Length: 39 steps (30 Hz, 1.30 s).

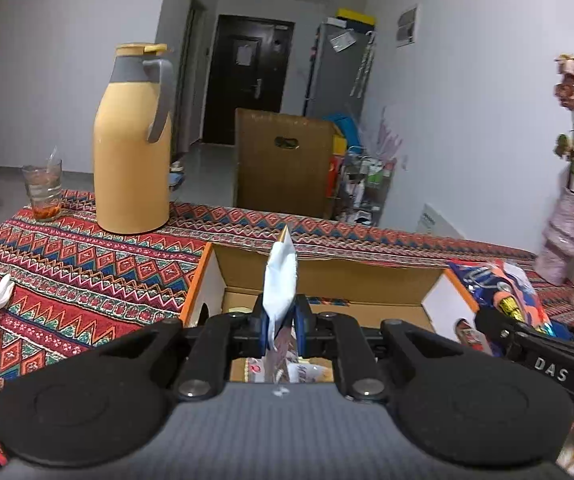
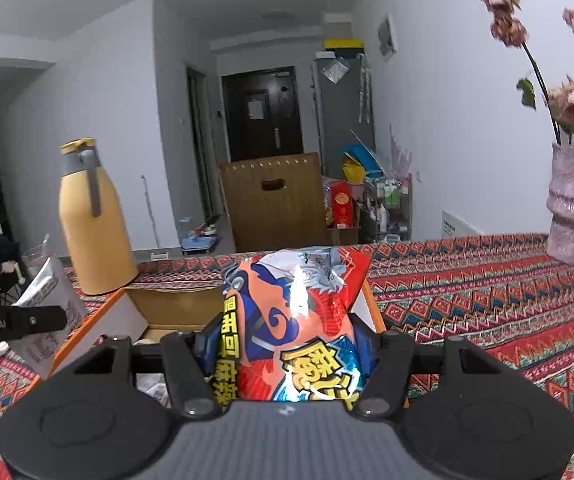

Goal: Organize snacks
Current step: 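Lower both held packets into the cardboard box and open both grippers, then move both tools back over the snack pile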

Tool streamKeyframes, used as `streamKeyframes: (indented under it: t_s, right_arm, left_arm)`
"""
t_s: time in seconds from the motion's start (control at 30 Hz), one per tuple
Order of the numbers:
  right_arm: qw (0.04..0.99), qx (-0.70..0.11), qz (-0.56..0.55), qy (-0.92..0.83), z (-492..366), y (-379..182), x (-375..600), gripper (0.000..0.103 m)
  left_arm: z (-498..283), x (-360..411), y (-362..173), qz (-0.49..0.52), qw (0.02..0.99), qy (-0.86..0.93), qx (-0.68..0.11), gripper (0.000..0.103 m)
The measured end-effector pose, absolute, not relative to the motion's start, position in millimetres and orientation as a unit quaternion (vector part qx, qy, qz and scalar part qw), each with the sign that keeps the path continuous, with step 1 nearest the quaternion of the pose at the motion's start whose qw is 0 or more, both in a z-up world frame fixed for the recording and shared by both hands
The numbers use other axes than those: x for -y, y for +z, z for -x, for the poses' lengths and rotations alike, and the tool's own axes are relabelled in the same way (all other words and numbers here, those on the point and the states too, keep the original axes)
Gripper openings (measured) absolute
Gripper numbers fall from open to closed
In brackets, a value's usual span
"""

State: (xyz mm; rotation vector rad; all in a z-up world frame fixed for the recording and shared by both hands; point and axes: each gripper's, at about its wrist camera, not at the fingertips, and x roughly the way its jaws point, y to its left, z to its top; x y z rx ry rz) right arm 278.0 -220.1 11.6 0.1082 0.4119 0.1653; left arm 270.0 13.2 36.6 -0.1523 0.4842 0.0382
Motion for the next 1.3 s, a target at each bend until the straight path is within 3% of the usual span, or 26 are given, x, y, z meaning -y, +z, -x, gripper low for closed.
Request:
streamKeyframes:
  t_s: [0.43, 0.53, 0.6, 0.73, 0.8, 0.83, 1.3]
  right_arm:
    - [0.968, -0.237, -0.040, 0.075, -299, -21, 207, 0.061]
    - [0.967, -0.240, -0.038, 0.080, -299, -23, 205, 0.063]
    - [0.967, -0.239, -0.037, 0.082, -297, -22, 205, 0.065]
    - [0.969, -0.228, -0.043, 0.084, -286, -19, 210, 0.090]
    - [0.971, -0.220, -0.048, 0.081, -280, -17, 214, 0.097]
    - [0.972, -0.217, -0.050, 0.079, -279, -16, 215, 0.098]
    - [0.974, -0.209, -0.058, 0.068, -268, -12, 219, 0.102]
  left_arm:
    - [-295, -24, 1, 0.087, 0.957, 0.025, -0.274, 0.013]
    - [-292, -25, 1, 0.087, 0.958, 0.028, -0.271, 0.021]
    - [-289, -25, 2, 0.086, 0.960, 0.030, -0.265, 0.045]
    - [-283, -23, 7, 0.084, 0.964, 0.042, -0.250, 0.078]
    - [-279, -24, 10, 0.086, 0.966, 0.047, -0.240, 0.099]
    - [-277, -24, 11, 0.086, 0.967, 0.051, -0.235, 0.103]
    - [-267, -25, 17, 0.092, 0.968, 0.048, -0.228, 0.103]
